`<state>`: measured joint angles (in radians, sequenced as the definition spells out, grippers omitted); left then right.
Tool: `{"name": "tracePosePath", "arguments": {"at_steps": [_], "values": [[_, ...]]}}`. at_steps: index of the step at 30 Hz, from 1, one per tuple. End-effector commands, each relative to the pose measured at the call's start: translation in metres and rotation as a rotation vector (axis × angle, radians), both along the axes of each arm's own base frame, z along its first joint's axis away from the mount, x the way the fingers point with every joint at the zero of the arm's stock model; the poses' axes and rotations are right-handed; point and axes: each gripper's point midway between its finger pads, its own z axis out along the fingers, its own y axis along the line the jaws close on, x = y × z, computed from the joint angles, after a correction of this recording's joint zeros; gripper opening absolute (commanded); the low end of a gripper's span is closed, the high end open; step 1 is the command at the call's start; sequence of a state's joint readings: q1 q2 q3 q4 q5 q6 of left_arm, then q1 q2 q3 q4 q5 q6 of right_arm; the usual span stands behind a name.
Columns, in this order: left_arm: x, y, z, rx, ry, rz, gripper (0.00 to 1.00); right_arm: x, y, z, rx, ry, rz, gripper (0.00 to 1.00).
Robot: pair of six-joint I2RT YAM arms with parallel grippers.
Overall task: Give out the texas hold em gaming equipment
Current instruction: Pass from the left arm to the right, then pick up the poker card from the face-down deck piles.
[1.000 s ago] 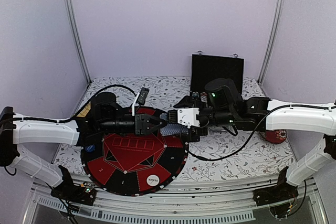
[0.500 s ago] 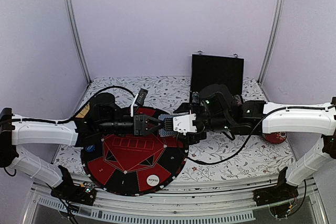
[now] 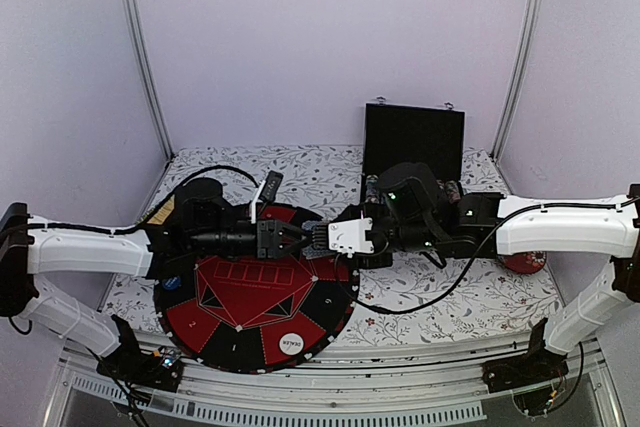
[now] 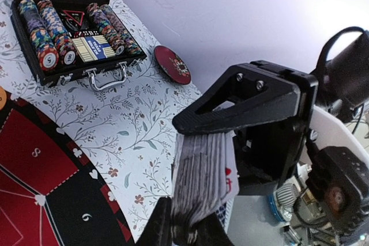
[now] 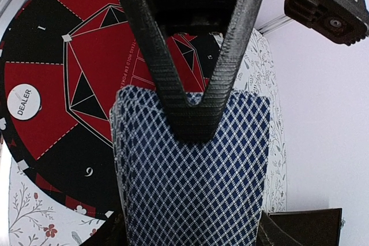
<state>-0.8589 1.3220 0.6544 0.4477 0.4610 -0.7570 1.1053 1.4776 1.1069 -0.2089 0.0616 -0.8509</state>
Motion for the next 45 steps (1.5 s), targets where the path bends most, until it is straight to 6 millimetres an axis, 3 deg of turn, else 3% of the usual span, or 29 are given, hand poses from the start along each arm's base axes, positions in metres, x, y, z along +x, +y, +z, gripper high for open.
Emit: {"name": "tracePosePath", "arguments": {"at_steps": [1,7,12,23,30,37,41,45], "values": [[0.0,-0.004,-0.007,0.017,0.012,-0.026,0.26,-0.001,0.008,0.006,0.047,0.009,0.006,0.55],[0.006,-0.012,-0.016,0.1,-0.008,-0.022,0.41,-0.004,0.008,0.004,0.054,0.034,0.007,0.55],[0.014,-0.009,-0.021,0.144,-0.007,0.021,0.32,-0.003,0.007,0.0,0.056,0.046,0.006,0.54],[0.017,0.008,-0.024,0.202,-0.025,0.077,0.32,0.002,0.0,-0.002,0.081,0.064,-0.01,0.53],[0.01,0.011,-0.021,0.183,-0.029,0.056,0.38,0.002,0.001,-0.007,0.081,0.068,-0.01,0.51],[0.006,0.013,-0.009,0.152,-0.055,0.051,0.58,0.001,0.001,-0.009,0.076,0.077,-0.009,0.5],[0.006,0.012,-0.002,0.138,-0.064,0.048,0.59,0.001,0.001,-0.011,0.075,0.08,-0.01,0.5],[0.007,0.014,0.0,0.14,-0.059,0.06,0.51,0.002,0.002,-0.012,0.07,0.079,-0.01,0.49]]}}
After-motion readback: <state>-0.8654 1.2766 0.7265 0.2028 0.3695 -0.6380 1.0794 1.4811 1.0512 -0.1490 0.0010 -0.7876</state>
